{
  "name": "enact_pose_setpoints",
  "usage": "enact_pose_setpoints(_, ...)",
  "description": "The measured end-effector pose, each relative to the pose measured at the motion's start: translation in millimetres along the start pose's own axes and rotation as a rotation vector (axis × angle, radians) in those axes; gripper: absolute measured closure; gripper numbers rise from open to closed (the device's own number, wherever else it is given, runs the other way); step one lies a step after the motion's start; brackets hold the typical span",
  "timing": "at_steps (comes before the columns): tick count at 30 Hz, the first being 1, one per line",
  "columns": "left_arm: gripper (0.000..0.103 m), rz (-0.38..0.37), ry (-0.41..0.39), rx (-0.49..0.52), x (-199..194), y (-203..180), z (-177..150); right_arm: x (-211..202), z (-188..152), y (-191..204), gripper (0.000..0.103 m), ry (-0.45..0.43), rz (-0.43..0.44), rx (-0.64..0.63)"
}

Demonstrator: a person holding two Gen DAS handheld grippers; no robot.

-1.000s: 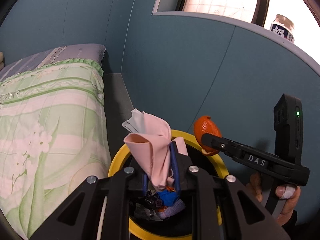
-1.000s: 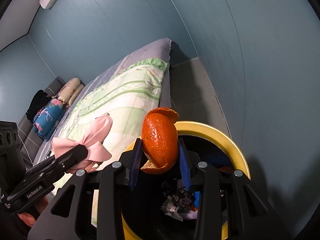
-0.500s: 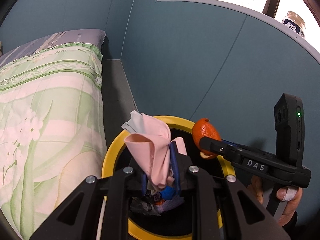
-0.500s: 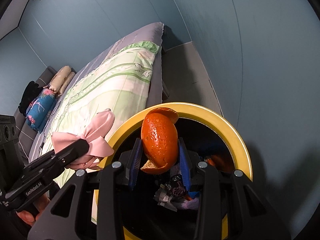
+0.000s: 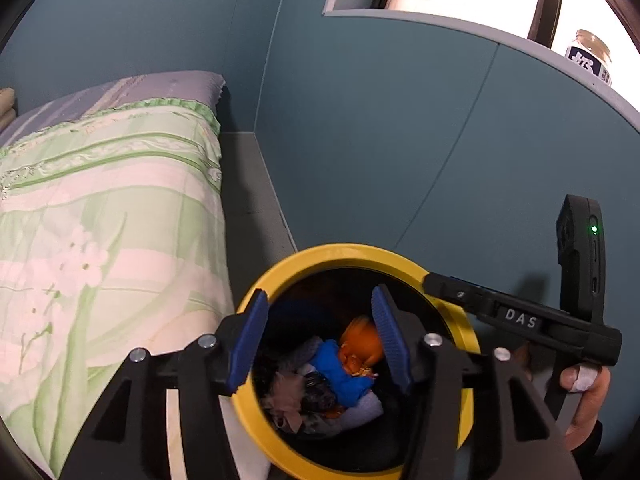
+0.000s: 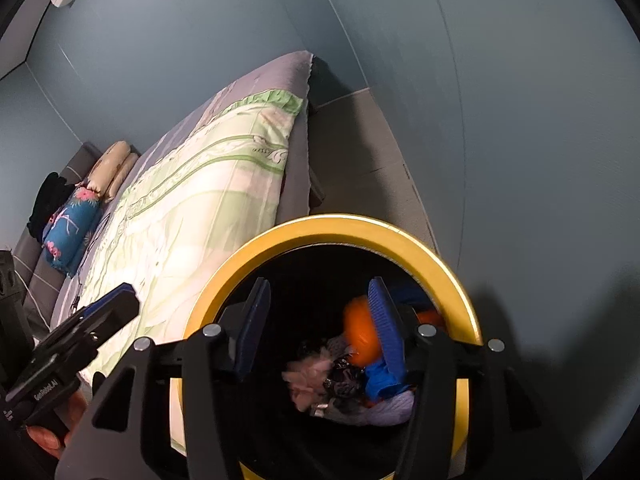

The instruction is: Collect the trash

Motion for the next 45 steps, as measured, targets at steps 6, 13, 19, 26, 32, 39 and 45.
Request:
enact_pose_setpoints(6,0.052,0.034,-0.029,-0.023,-15,20,5,-1,-2,5,0.054,0.002,0.021,-0.012)
enact_pose_setpoints(13,0.052,0.073,-0.048,-0.043,-35,35,2,0,0,17,0.054,-0.002,0.012,-0.037)
enact_pose_setpoints(19,0.052,0.108,-0.080,-0.052,-56,49,3,5,0,34,0.047,-0.004,-0.004,-0.072)
enact_pose_setpoints(26,0.051,0.161,-0.127,-0.054,-86,69,2,8,0,60,0.045,-0.018,-0.023,-0.127)
enact_pose_setpoints(32,0.048,0.221,-0.185,-0.065,-121,86,2,7,-3,96,0.040,-0.029,0.026,-0.173)
enact_pose_setpoints(39,0.033,0.314,-0.277,-0.094,-169,107,-3,8,-13,149,0.030,-0.056,0.054,-0.269)
enact_pose_setpoints(45,0.029,0.373,-0.346,-0.124,-203,122,-8,2,-21,193,0.019,-0.090,0.102,-0.333)
Point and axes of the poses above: each gripper's, at about its wrist camera, not at the fingertips, and x roughly the way its jaws point, y to its left, z to its top, the point moved 1 cm from there along x, roughly the way its jaws point, and after that the axes turned 8 degrees about -y, right-handed, at the moved point
